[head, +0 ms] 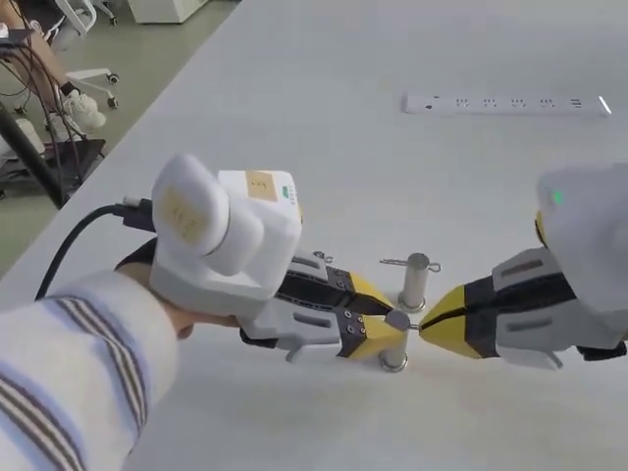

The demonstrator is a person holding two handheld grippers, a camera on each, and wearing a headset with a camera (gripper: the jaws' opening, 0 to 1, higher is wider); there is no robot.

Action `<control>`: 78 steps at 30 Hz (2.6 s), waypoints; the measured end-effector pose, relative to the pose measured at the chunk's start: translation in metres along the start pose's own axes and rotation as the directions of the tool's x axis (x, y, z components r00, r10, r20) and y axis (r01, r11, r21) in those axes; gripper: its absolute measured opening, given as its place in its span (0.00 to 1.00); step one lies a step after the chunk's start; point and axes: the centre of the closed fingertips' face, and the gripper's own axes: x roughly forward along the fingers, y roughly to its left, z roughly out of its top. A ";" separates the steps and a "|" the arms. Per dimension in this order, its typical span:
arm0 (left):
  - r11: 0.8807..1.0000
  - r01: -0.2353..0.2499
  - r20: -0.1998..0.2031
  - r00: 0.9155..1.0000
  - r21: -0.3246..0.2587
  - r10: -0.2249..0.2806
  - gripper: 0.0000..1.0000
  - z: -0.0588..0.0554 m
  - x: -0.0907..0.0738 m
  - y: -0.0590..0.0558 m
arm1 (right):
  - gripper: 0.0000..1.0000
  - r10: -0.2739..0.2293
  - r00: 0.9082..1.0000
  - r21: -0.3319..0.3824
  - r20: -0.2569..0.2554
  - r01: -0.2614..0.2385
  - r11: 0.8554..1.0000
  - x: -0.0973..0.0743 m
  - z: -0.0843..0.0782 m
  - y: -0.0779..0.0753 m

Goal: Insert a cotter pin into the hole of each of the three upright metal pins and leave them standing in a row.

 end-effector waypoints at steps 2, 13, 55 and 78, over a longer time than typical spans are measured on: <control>1.000 -0.001 0.001 1.000 -0.014 0.001 0.09 0.000 -0.001 0.000 | 0.00 -0.003 1.000 0.007 0.007 0.003 1.000 -0.001 0.000 0.000; 0.998 -0.058 0.052 0.997 -0.030 0.059 0.36 0.005 -0.024 0.003 | 0.13 -0.039 0.998 0.086 0.039 0.036 0.996 -0.005 -0.006 -0.001; 0.924 -0.234 0.080 0.960 -0.302 0.269 0.99 -0.039 -0.070 -0.002 | 0.25 -0.068 0.992 0.169 0.111 0.049 0.984 0.058 -0.006 -0.001; 0.905 -0.285 0.084 0.942 -0.316 0.326 0.94 -0.038 -0.083 -0.002 | 0.09 -0.089 0.980 0.150 0.178 0.063 0.987 0.057 0.005 -0.006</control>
